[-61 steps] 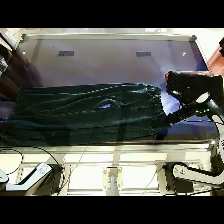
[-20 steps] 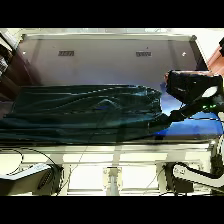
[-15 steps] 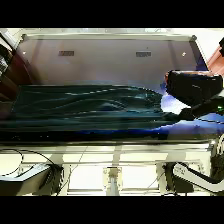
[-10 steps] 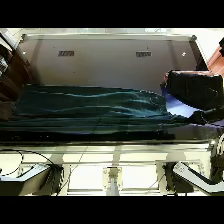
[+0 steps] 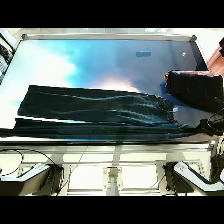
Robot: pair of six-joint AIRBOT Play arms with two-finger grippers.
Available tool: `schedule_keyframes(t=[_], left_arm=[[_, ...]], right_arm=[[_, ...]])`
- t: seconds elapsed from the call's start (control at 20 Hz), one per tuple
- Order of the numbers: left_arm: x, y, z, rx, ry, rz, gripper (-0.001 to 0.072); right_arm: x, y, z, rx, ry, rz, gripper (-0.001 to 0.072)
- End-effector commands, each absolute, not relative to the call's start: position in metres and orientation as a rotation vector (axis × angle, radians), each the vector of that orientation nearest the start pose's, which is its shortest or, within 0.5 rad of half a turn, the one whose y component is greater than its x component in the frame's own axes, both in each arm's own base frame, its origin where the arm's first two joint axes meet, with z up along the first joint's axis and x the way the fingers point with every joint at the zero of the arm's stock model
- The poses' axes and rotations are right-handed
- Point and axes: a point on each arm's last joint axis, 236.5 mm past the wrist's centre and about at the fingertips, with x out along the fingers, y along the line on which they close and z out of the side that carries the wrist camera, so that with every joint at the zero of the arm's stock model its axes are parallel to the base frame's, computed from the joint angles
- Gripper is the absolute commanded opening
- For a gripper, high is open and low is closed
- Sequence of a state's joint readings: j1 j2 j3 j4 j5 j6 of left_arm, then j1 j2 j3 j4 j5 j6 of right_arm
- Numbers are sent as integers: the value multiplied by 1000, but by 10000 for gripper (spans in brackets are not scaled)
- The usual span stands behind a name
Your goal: Fold the clothes and pants, and hang the long-sleeved shirts on hangers.
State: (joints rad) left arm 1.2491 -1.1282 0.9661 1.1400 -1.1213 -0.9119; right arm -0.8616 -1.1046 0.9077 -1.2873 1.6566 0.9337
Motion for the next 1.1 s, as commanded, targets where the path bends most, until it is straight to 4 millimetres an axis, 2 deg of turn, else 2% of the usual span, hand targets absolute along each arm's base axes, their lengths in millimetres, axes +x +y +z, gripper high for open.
schedule_keyframes(t=[0.0, 0.15, 0.2, 0.25, 0.3, 0.35, 0.45, 0.55, 0.65, 0.7, 0.8, 0.95, 1.05], left_arm=[[170, 270, -24, -561, 1128, 474, 28], [164, 259, -35, -594, 1159, 462, 28], [170, 259, -33, -615, 1133, 466, 28], [188, 260, -23, -655, 1046, 458, 28], [209, 264, -7, -695, 937, 448, 28], [235, 270, 17, -732, 808, 432, 26], [274, 284, 72, -755, 604, 407, 25], [299, 297, 110, -722, 523, 438, 25], [321, 302, 126, -694, 499, 477, 25], [335, 299, 128, -697, 494, 474, 25], [369, 283, 115, -725, 508, 433, 25], [416, 248, 75, -781, 579, 368, 25], [436, 233, 51, -816, 612, 355, 25]], right_arm=[[160, -98, -20, 580, 1630, 96, 26], [140, -89, -31, 632, 1715, 68, 27], [136, -85, -32, 642, 1731, 79, 26], [139, -80, -27, 663, 1723, 103, 26], [149, -72, -18, 695, 1683, 149, 26], [165, -66, -6, 719, 1615, 197, 26], [205, -68, 25, 723, 1448, 243, 25], [244, -88, 52, 675, 1291, 199, 24], [279, -115, 68, 693, 1164, 90, 24], [291, -125, 69, 721, 1127, 47, 24], [307, -135, 60, 760, 1098, 3, 25], [339, -131, 37, 753, 1098, -2, 25], [367, -123, 22, 732, 1078, -12, 26]])
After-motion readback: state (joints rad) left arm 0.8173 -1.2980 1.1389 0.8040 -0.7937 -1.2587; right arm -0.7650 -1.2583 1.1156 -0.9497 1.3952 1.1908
